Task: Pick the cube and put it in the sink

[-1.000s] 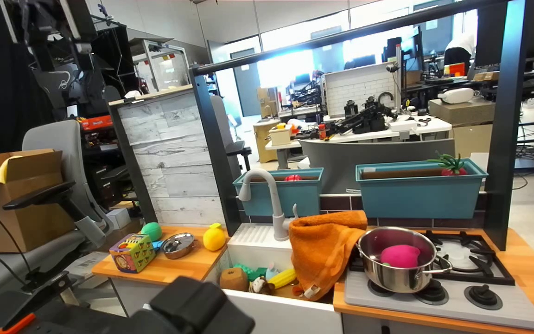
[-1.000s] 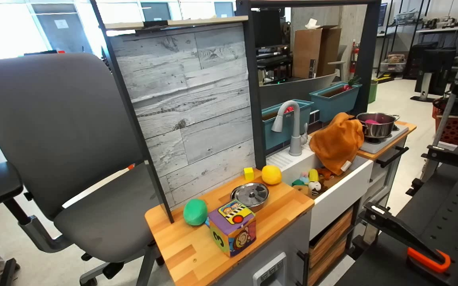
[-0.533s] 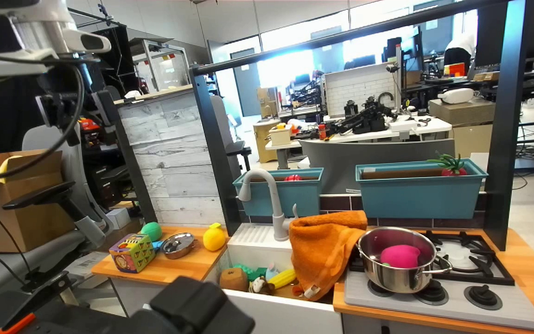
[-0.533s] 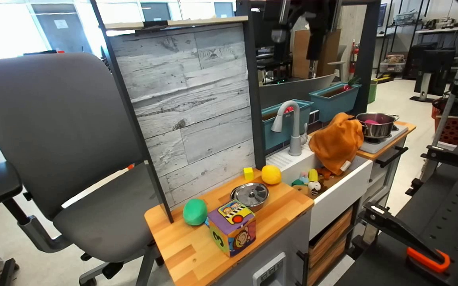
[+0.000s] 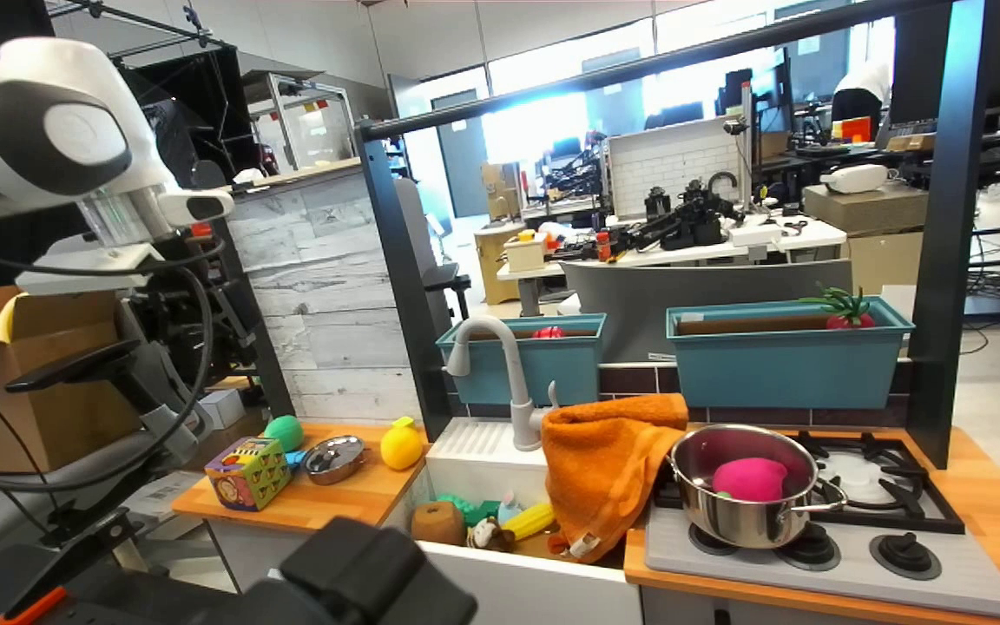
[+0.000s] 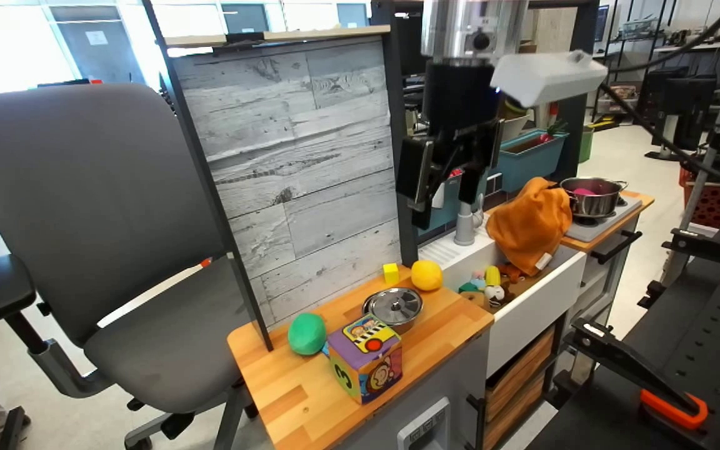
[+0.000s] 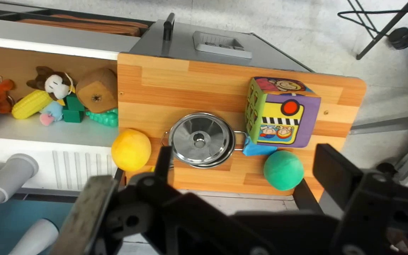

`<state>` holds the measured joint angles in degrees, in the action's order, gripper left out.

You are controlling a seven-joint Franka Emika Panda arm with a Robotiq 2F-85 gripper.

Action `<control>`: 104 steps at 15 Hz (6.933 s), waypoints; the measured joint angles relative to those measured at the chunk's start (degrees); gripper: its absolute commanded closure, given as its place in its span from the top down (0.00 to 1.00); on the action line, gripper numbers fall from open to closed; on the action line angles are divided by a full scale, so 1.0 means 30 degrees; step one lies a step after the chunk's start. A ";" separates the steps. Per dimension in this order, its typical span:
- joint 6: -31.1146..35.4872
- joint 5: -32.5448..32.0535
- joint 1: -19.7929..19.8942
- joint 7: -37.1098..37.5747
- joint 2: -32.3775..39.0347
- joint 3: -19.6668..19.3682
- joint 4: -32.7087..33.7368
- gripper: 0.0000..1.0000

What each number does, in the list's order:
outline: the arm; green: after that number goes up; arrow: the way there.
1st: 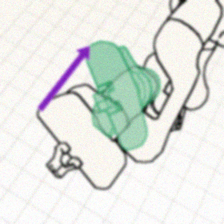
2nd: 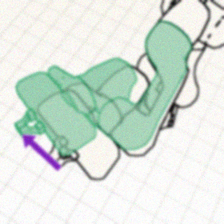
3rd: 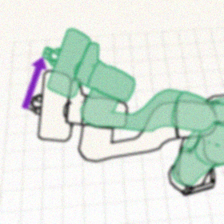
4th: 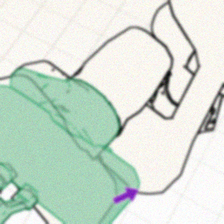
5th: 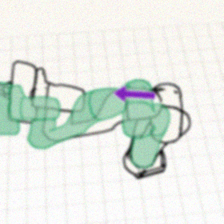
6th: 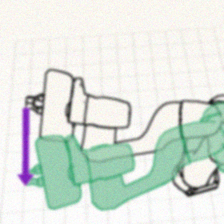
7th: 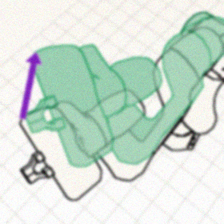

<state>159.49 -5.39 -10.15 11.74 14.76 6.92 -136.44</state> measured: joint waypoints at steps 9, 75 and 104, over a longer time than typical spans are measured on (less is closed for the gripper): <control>0.0484 0.0079 -0.1441 0.0699 0.6537 -0.0561 0.4492 1.00; -0.8980 0.0313 -0.4801 0.4481 1.5711 -0.2028 1.8383 0.00; -0.3841 0.3766 0.0874 -0.0652 0.4229 -0.0935 0.6693 0.00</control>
<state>147.97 5.91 -7.53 9.78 27.44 4.11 -116.36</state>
